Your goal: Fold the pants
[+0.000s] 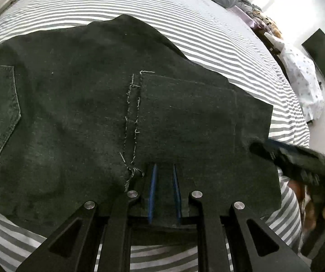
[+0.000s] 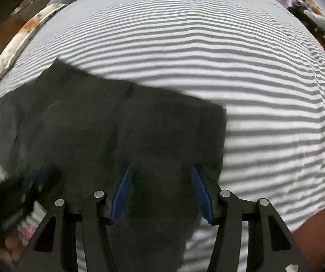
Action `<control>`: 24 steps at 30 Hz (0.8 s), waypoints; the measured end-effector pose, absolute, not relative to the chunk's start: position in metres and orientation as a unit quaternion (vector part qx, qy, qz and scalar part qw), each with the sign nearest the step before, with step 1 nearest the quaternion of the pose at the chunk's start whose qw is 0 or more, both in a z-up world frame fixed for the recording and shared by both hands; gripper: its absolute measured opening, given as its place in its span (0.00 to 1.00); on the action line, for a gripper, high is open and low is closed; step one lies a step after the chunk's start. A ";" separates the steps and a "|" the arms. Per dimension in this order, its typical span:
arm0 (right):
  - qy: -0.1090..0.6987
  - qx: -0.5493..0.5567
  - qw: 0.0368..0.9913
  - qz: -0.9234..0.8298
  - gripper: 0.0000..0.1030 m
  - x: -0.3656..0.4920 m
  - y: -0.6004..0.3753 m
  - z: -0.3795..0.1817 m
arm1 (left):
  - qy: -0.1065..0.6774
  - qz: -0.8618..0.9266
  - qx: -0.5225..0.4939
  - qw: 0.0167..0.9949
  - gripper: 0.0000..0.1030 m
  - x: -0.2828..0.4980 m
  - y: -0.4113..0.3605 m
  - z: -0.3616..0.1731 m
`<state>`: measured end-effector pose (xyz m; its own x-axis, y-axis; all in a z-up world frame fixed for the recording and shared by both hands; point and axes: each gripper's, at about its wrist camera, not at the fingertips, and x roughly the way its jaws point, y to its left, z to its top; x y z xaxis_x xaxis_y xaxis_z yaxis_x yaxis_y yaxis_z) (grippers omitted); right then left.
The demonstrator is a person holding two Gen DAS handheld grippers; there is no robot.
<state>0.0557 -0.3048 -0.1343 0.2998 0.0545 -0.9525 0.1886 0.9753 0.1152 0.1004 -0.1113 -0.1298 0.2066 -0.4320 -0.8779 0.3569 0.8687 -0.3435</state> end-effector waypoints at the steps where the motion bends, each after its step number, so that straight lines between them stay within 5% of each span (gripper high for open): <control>1: 0.591 0.102 0.799 -0.037 0.50 0.047 -0.304 -0.132 | 0.575 -0.255 -0.028 0.777 0.15 0.100 -0.112 -0.130; 16: 0.604 0.093 0.790 -0.050 0.52 0.006 -0.299 -0.144 | 0.569 -0.243 -0.057 0.784 0.15 0.107 -0.085 -0.108; 24: 0.535 0.133 0.833 -0.048 0.58 0.000 -0.316 -0.095 | 0.521 -0.218 -0.225 0.794 0.28 0.144 0.041 -0.052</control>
